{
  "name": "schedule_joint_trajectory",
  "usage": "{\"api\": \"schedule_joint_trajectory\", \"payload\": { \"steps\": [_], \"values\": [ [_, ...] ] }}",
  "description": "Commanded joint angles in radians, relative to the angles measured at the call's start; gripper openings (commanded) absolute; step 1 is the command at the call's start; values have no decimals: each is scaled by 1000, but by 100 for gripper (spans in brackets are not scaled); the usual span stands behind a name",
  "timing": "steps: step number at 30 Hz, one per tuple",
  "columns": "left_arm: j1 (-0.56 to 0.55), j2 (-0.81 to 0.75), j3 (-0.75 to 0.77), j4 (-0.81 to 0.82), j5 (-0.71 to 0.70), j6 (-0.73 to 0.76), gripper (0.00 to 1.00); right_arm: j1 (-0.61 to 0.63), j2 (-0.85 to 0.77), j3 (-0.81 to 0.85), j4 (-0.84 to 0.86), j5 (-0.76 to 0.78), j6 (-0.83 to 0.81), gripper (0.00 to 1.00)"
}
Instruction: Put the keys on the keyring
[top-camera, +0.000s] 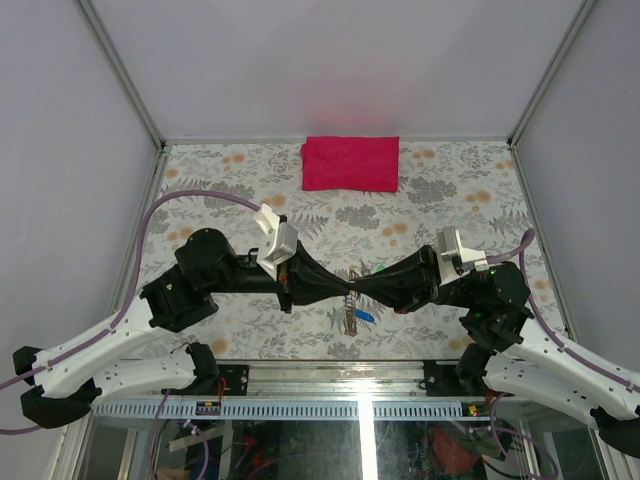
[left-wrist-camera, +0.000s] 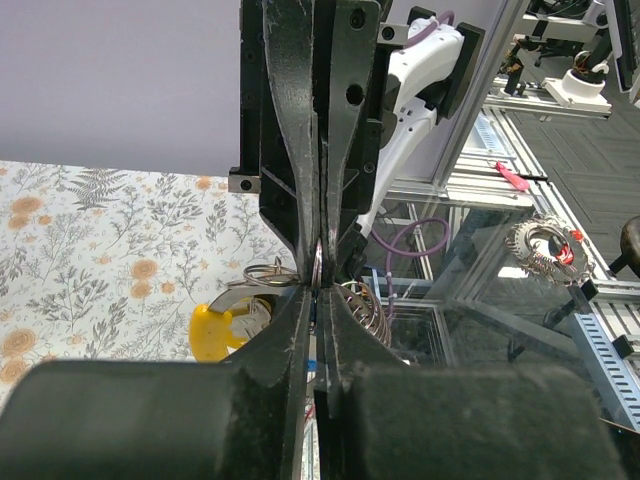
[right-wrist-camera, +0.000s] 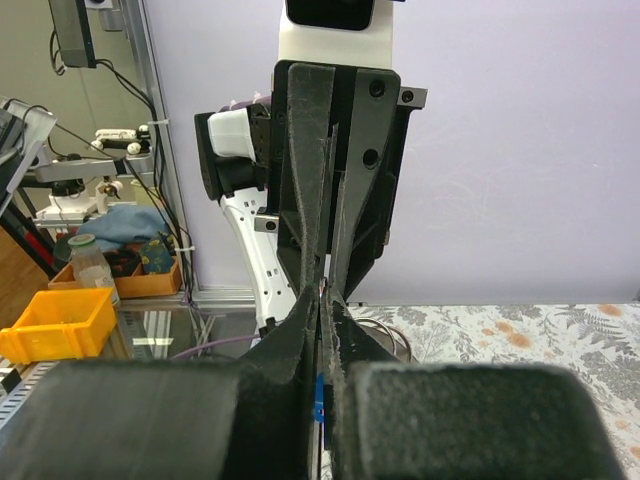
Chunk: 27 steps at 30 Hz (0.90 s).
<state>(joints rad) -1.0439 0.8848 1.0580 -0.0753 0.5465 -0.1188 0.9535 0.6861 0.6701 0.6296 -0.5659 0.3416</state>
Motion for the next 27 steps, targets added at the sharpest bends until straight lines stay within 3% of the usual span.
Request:
{"api": "schedule_joint_trajectory", "payload": {
  "steps": [1,6,9,18,27],
  "values": [
    [-4,3,16,12,3,11,0,-1,-30,55,19,16,-38,1],
    [-4,26,103,-180,-25,66,0,-2,-80,89,-139,49,-127,25],
    [-4,48,156,-306,-44,103,0,-2,-107,122,-276,59,-193,31],
    [-4,198,386,-678,-94,243,0,-2,-107,184,-578,62,-329,32],
    [-29,391,652,-1031,-240,321,0,-1,-81,114,-549,47,-355,30]
  ]
}}
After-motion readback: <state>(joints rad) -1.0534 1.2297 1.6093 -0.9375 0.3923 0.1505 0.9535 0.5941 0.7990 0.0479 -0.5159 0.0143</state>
